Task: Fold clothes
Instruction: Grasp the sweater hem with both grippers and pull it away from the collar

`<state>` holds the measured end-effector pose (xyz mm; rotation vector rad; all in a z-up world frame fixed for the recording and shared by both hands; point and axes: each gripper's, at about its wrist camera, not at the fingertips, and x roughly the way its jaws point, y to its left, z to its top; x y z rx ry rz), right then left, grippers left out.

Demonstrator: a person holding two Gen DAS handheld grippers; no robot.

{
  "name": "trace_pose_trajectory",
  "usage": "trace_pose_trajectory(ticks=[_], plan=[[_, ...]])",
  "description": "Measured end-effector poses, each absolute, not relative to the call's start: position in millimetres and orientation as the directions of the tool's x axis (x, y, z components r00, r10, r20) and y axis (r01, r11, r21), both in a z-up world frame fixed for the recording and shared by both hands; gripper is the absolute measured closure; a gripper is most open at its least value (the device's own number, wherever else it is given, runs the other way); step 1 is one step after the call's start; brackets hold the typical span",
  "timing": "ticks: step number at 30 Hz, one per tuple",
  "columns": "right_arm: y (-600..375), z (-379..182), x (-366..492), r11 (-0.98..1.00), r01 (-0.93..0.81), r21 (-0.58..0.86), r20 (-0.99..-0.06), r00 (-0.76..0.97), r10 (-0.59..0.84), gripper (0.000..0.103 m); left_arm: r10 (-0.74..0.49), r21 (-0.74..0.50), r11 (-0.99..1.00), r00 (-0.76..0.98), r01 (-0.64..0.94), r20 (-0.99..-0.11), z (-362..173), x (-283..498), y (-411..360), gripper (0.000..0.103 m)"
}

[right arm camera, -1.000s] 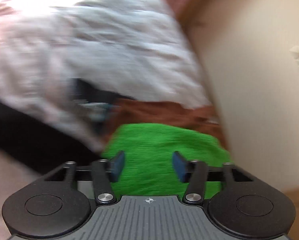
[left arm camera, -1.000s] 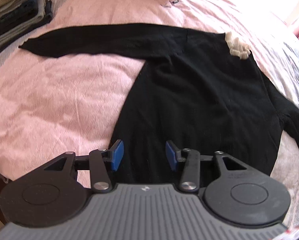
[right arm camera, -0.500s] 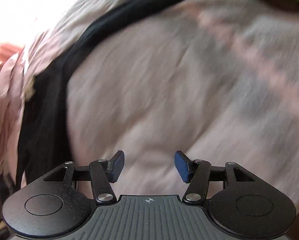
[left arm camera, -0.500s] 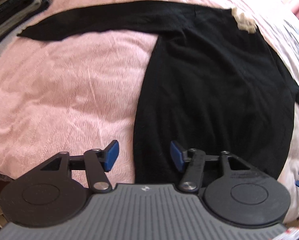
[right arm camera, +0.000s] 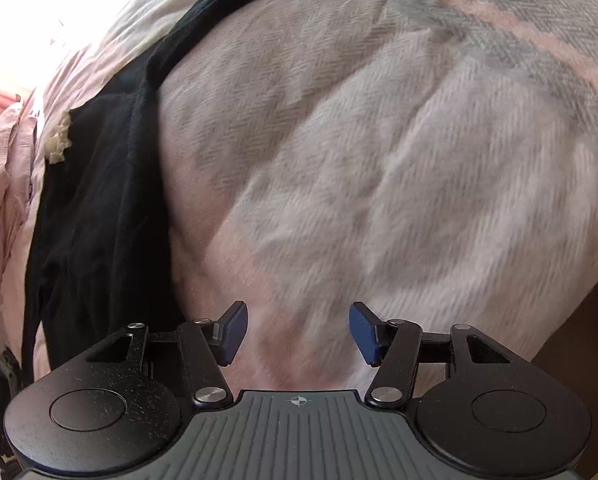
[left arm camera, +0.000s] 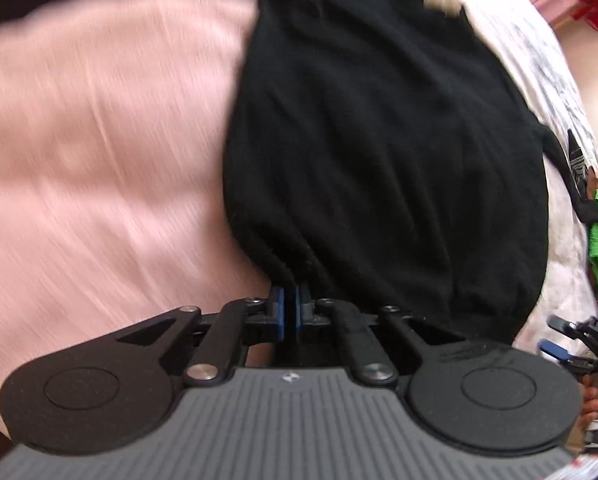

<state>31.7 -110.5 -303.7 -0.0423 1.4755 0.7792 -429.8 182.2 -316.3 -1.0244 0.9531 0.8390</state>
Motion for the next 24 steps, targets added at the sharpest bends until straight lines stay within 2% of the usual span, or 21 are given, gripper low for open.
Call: trace_pose_trajectory(ticks=[2, 4, 7, 10, 14, 15, 16, 17, 21, 24], plan=[[-100, -303, 13, 0.716, -0.512, 0.474, -0.867, -0.126, 0.483, 0.049, 0.171, -0.310, 0.260, 0.359, -0.915, -0.917, -306, -456, 204, 0.099], [-88, -308, -10, 0.673, -0.534, 0.512, -0.845, -0.170, 0.507, 0.049, 0.182, -0.261, 0.282, 0.319, -0.923, -0.930, -307, -473, 225, 0.099], [-75, -320, -43, 0.631, -0.527, 0.570, -0.811, -0.237, 0.535, 0.049, 0.119, -0.257, 0.316, 0.308, -0.913, -0.944, -319, -474, 241, 0.098], [-65, -330, -65, 0.613, -0.497, 0.615, -0.779, -0.262, 0.569, 0.049, 0.106, -0.225, 0.372, 0.283, -0.900, -0.953, -329, -463, 239, 0.099], [-49, -350, -77, 0.649, -0.462, 0.604, -0.791, -0.246, 0.560, 0.050, 0.089, -0.246, 0.335, 0.291, -0.909, -0.953, -339, -464, 239, 0.099], [-45, -353, -78, 0.665, -0.463, 0.587, -0.804, -0.240, 0.543, 0.055, 0.087, -0.250, 0.334, 0.294, -0.909, -0.952, -339, -465, 238, 0.099], [-41, -353, -77, 0.665, -0.465, 0.585, -0.807, -0.254, 0.533, 0.100, 0.083, -0.253, 0.336, 0.296, -0.907, -0.951, -338, -465, 238, 0.099], [-37, -351, -74, 0.666, -0.462, 0.586, -0.808, -0.273, 0.522, 0.103, 0.078, -0.256, 0.340, 0.298, -0.905, -0.951, -336, -466, 238, 0.099], [-52, -301, -53, 0.555, -0.570, 0.606, -0.780, -0.285, 0.558, 0.103, 0.051, -0.321, 0.351, 0.360, -0.880, -0.932, -322, -469, 233, 0.100], [-84, -269, -26, 0.518, -0.666, 0.537, -0.821, -0.272, 0.502, 0.103, -0.015, -0.416, 0.349, 0.439, -0.840, -0.898, -310, -475, 207, 0.099]])
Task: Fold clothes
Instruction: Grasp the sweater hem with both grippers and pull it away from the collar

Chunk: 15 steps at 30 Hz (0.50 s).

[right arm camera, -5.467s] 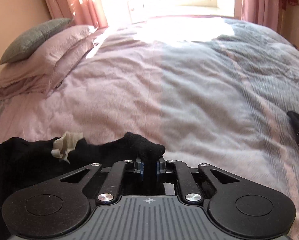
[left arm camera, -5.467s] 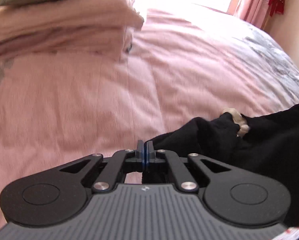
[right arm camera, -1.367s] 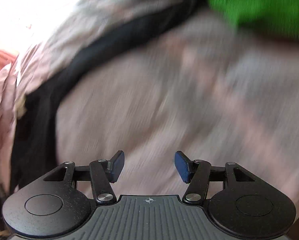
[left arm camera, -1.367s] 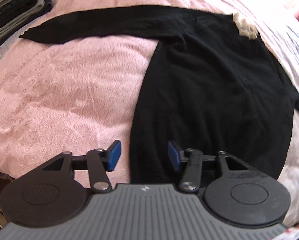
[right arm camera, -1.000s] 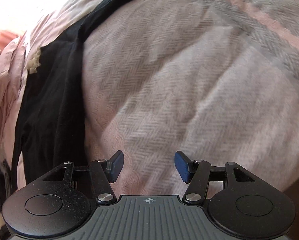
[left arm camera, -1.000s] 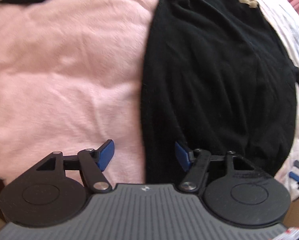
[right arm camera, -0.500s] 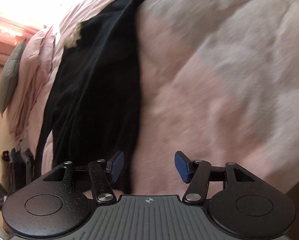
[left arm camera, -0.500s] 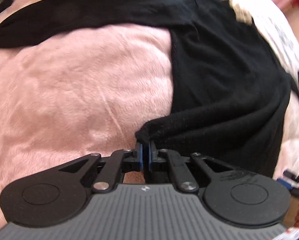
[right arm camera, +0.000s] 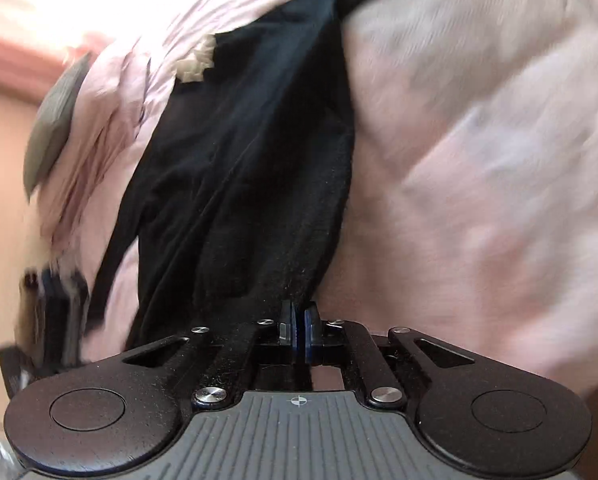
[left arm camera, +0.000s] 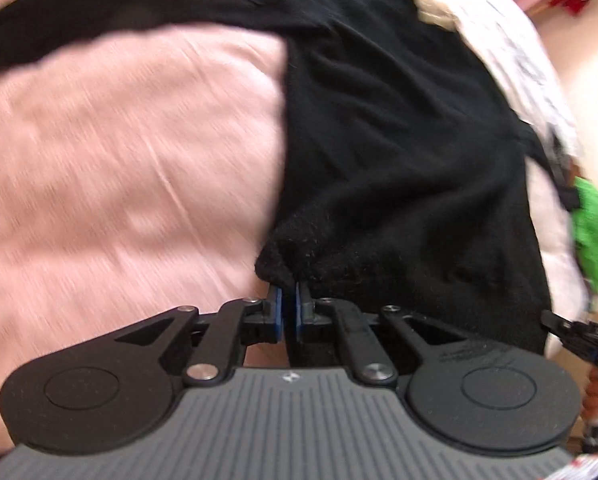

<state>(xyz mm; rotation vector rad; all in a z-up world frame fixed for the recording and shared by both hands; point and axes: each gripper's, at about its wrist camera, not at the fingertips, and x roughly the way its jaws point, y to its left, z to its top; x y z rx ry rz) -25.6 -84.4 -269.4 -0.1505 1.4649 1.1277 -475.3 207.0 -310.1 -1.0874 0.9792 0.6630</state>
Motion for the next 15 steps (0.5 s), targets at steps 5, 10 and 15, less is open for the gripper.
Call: trace_pose_trajectory(ticks=[5, 10, 15], plan=[[-115, -281, 4, 0.547, -0.701, 0.457, -0.873, -0.236, 0.427, 0.103, -0.044, -0.387, 0.366, 0.400, -0.846, -0.916, -327, -462, 142, 0.103], [-86, -328, -7, 0.502, -0.799, 0.332, -0.940, -0.233, 0.250, 0.100, 0.043, -0.333, 0.230, 0.351, -0.914, -0.935, -347, -467, 105, 0.102], [-92, -320, 5, 0.535, -0.736, 0.414, -0.903, -0.258, 0.344, 0.056, 0.151, -0.418, 0.148, 0.438, -0.896, -0.886, -330, -469, 100, 0.075]])
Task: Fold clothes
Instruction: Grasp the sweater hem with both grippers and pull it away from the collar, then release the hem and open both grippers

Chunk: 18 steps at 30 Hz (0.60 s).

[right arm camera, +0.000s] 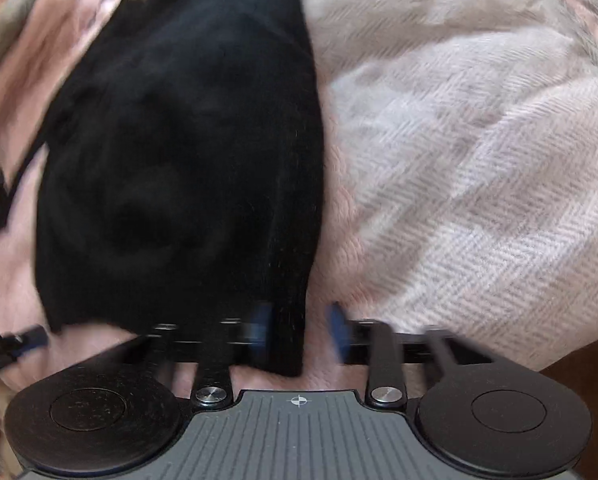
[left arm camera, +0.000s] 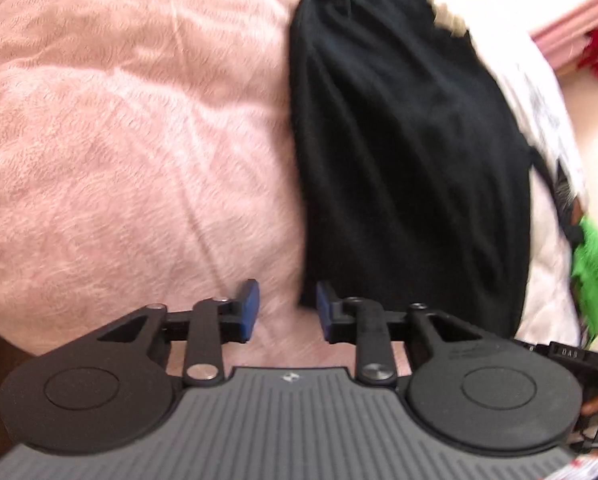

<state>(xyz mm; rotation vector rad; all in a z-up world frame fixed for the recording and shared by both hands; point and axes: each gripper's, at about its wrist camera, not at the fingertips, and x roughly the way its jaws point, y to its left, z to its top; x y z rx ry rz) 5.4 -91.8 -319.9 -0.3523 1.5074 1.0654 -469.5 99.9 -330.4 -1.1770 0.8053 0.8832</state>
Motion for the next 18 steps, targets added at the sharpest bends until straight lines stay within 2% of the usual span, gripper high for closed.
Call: trace_pose_trajectory(ticks=[3, 8, 9, 10, 15, 18], plan=[[-94, -328, 14, 0.602, -0.621, 0.503, -0.861, -0.302, 0.409, 0.054, 0.166, -0.480, 0.126, 0.495, -0.868, -0.853, -337, -460, 105, 0.069], [-92, -341, 13, 0.627, -0.576, 0.524, -0.851, -0.328, 0.410, 0.055, 0.170, -0.539, 0.069, 0.542, -0.840, -0.823, -344, -450, 106, 0.071], [-91, -340, 11, 0.613, -0.593, 0.522, -0.852, -0.328, 0.408, 0.063, 0.169, -0.523, 0.082, 0.529, -0.848, -0.832, -342, -450, 105, 0.083], [-90, -340, 8, 0.588, -0.628, 0.510, -0.859, -0.336, 0.387, 0.103, 0.158, -0.512, 0.104, 0.523, -0.852, -0.838, -341, -451, 104, 0.099], [-94, -322, 1, 0.530, -0.731, 0.429, -0.890, -0.245, 0.383, 0.103, 0.227, -0.430, 0.186, 0.465, -0.883, -0.856, -316, -465, 94, 0.101], [-90, -336, -13, 0.561, -0.754, 0.342, -0.933, -0.199, 0.301, 0.103, 0.157, -0.342, 0.208, 0.377, -0.916, -0.913, -335, -461, 85, 0.100]])
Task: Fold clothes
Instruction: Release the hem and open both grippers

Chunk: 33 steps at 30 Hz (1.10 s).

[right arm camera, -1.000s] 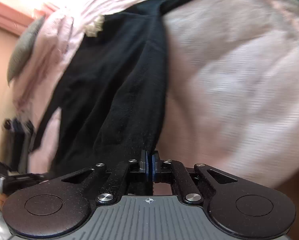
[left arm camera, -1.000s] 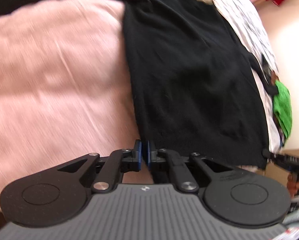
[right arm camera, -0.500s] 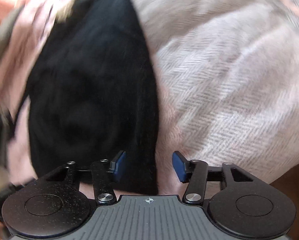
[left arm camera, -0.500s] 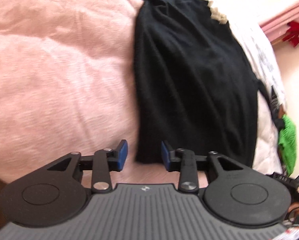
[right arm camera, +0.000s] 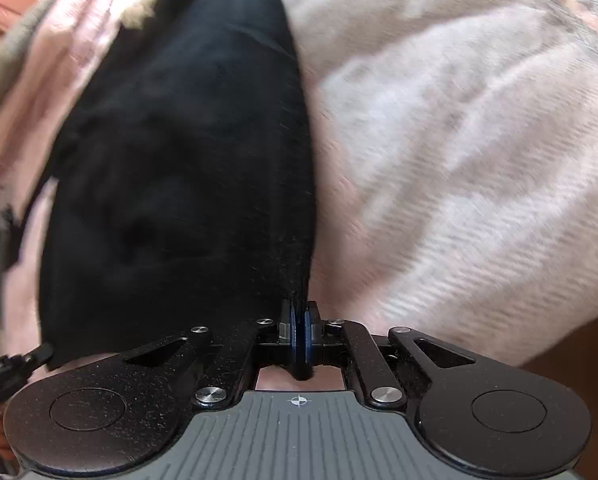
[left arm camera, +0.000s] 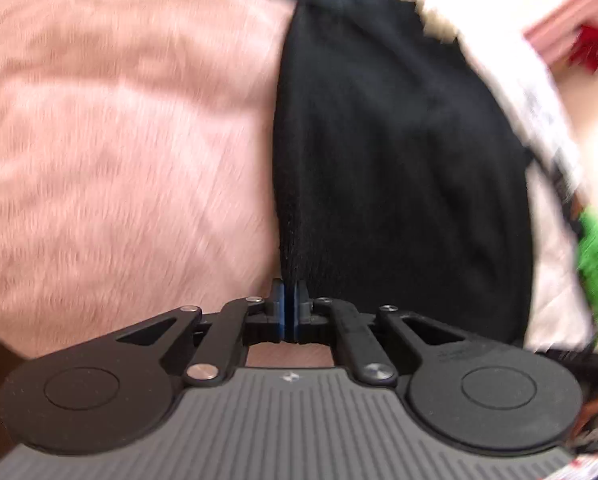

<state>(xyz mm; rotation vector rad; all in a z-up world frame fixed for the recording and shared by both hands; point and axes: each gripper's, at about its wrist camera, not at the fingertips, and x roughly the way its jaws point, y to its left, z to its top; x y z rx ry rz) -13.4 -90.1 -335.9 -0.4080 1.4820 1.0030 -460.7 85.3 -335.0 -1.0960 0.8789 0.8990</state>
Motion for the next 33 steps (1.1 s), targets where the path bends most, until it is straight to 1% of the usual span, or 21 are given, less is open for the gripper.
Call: trace_pose_trajectory(ticks=[1, 2, 3, 4, 5, 6, 7, 8, 9, 11, 12, 14, 16, 17, 19, 20, 22, 25, 27, 31, 33], plan=[[-84, -338, -17, 0.560, -0.770, 0.307, -0.947, -0.187, 0.262, 0.103, 0.149, -0.316, 0.219, 0.351, -0.923, -0.924, -339, -454, 88, 0.100], [-76, -336, -20, 0.549, -0.791, 0.272, -0.959, -0.172, 0.227, 0.097, 0.141, -0.289, 0.234, 0.326, -0.928, -0.935, -339, -446, 92, 0.099], [-65, -330, -25, 0.528, -0.824, 0.206, -0.976, -0.136, 0.169, 0.090, 0.125, -0.258, 0.261, 0.297, -0.930, -0.947, -337, -437, 98, 0.098], [-55, -324, -30, 0.506, -0.854, 0.120, -0.991, -0.077, 0.106, 0.059, 0.107, -0.246, 0.284, 0.286, -0.927, -0.952, -332, -432, 103, 0.095], [-47, -316, -34, 0.488, -0.872, 0.039, -0.998, -0.008, 0.065, 0.041, 0.091, -0.239, 0.301, 0.277, -0.923, -0.957, -327, -431, 107, 0.091], [-40, -304, -37, 0.475, -0.880, -0.022, -0.995, 0.066, 0.075, 0.041, 0.083, -0.223, 0.312, 0.260, -0.924, -0.962, -320, -431, 112, 0.089], [-32, -287, -40, 0.458, -0.886, -0.073, -0.981, 0.148, 0.128, 0.041, 0.091, -0.193, 0.327, 0.235, -0.925, -0.968, -310, -433, 117, 0.088], [-25, -274, -44, 0.443, -0.891, -0.100, -0.960, 0.203, 0.191, 0.041, 0.116, -0.158, 0.341, 0.208, -0.927, -0.971, -300, -432, 122, 0.090], [-18, -263, -48, 0.431, -0.896, -0.105, -0.938, 0.234, 0.257, 0.041, 0.151, -0.125, 0.355, 0.189, -0.927, -0.970, -291, -429, 129, 0.089], [0, -253, -54, 0.418, -0.907, -0.055, -0.896, 0.230, 0.381, 0.039, 0.228, -0.107, 0.399, 0.211, -0.911, -0.950, -275, -418, 142, 0.089], [8, -254, -56, 0.416, -0.909, -0.018, -0.885, 0.208, 0.416, 0.039, 0.261, -0.104, 0.425, 0.232, -0.899, -0.937, -272, -406, 150, 0.089], [28, -267, -65, 0.407, -0.913, 0.043, -0.880, 0.158, 0.447, 0.039, 0.281, -0.111, 0.491, 0.278, -0.864, -0.919, -275, -378, 163, 0.088], [34, -285, -70, 0.386, -0.920, 0.060, -0.891, 0.125, 0.437, 0.039, 0.268, -0.126, 0.570, 0.328, -0.812, -0.906, -285, -350, 167, 0.083], [35, -297, -75, 0.374, -0.926, 0.048, -0.907, 0.116, 0.405, 0.039, 0.248, -0.119, 0.600, 0.326, -0.791, -0.912, -293, -340, 166, 0.082], [30, -320, -87, 0.344, -0.939, 0.004, -0.951, 0.103, 0.292, 0.039, 0.194, -0.103, 0.636, 0.287, -0.765, -0.938, -313, -331, 158, 0.082], [18, -326, -92, 0.328, -0.945, -0.007, -0.957, 0.101, 0.272, 0.037, 0.175, -0.105, 0.636, 0.276, -0.764, -0.945, -321, -336, 151, 0.083], [-8, -325, -101, 0.299, -0.954, -0.013, -0.955, 0.100, 0.278, 0.037, 0.169, -0.097, 0.648, 0.267, -0.756, -0.949, -324, -353, 132, 0.082], [-32, -327, -101, 0.282, -0.959, 0.010, -0.980, 0.048, 0.195, 0.037, 0.155, -0.063, 0.659, 0.217, -0.750, -0.964, -323, -371, 108, 0.082], [-39, -326, -97, 0.287, -0.958, 0.030, -0.986, 0.019, 0.167, 0.036, 0.155, -0.052, 0.630, 0.191, -0.775, -0.969, -320, -381, 97, 0.082], [-33, -312, -83, 0.249, -0.967, 0.057, -0.997, -0.041, 0.069, 0.036, 0.167, -0.053, 0.535, 0.166, -0.843, -0.972, -300, -366, 89, 0.083], [-36, -279, -73, 0.247, -0.965, 0.092, -0.987, -0.056, 0.149, 0.036, 0.201, -0.063, 0.487, 0.182, -0.871, -0.963, -276, -360, 78, 0.083]])
